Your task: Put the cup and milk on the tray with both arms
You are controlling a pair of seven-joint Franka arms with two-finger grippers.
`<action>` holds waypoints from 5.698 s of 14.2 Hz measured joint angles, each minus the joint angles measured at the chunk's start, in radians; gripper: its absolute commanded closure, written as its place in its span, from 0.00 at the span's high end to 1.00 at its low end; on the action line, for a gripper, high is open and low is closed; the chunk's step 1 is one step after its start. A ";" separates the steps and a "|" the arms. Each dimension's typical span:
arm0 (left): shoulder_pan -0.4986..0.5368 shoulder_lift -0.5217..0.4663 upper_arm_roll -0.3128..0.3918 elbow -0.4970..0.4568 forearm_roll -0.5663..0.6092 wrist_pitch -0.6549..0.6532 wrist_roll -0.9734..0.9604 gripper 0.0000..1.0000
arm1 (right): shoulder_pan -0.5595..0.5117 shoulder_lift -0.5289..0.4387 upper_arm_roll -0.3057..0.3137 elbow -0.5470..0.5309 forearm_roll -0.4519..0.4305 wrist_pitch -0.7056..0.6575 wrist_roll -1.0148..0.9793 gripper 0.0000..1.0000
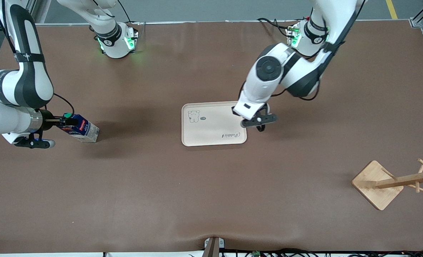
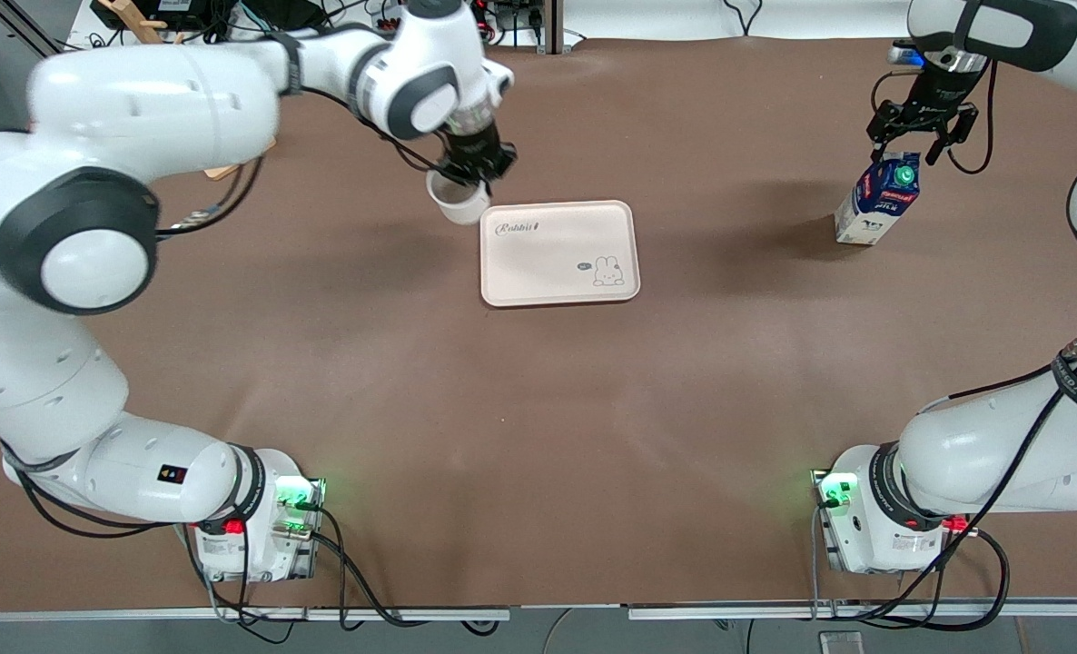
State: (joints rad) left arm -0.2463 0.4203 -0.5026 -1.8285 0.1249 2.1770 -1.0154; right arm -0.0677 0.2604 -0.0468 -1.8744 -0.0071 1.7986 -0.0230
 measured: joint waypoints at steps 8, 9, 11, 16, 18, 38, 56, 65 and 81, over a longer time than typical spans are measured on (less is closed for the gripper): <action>-0.114 0.213 0.003 0.100 0.135 0.003 -0.148 0.00 | -0.003 -0.026 -0.004 -0.094 0.000 0.100 0.000 0.00; -0.116 0.224 0.003 0.104 0.142 0.011 -0.148 0.00 | -0.003 -0.026 -0.004 -0.094 0.000 0.098 0.000 0.00; -0.121 0.246 0.003 0.106 0.149 0.040 -0.148 0.00 | -0.002 -0.028 -0.003 -0.078 0.000 0.058 0.000 0.00; -0.136 0.283 0.003 0.108 0.149 0.083 -0.148 0.00 | 0.030 -0.031 0.004 0.076 0.001 -0.148 0.000 0.00; -0.137 0.286 0.003 0.109 0.149 0.083 -0.157 0.00 | 0.067 -0.031 0.006 0.103 0.005 -0.179 0.000 0.00; 0.218 0.042 0.026 0.436 0.160 -0.369 0.264 1.00 | 0.675 0.258 0.019 0.439 0.266 -0.126 0.718 0.00; 0.495 -0.333 0.131 0.440 0.035 -0.694 0.808 1.00 | 0.714 0.323 -0.001 0.553 0.296 -0.134 0.797 1.00; 0.268 -0.465 0.371 0.299 -0.073 -0.719 0.832 1.00 | 0.516 0.243 -0.018 0.767 0.131 -0.458 0.795 1.00; 0.260 -0.481 0.364 0.278 -0.094 -0.717 0.832 1.00 | 0.137 -0.112 -0.025 0.550 0.053 -0.447 0.235 1.00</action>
State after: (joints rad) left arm 0.0141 -0.0602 -0.1385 -1.5508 0.0307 1.4599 -0.1835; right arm 0.0696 0.1483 -0.0716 -1.3246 0.0456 1.3514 0.2118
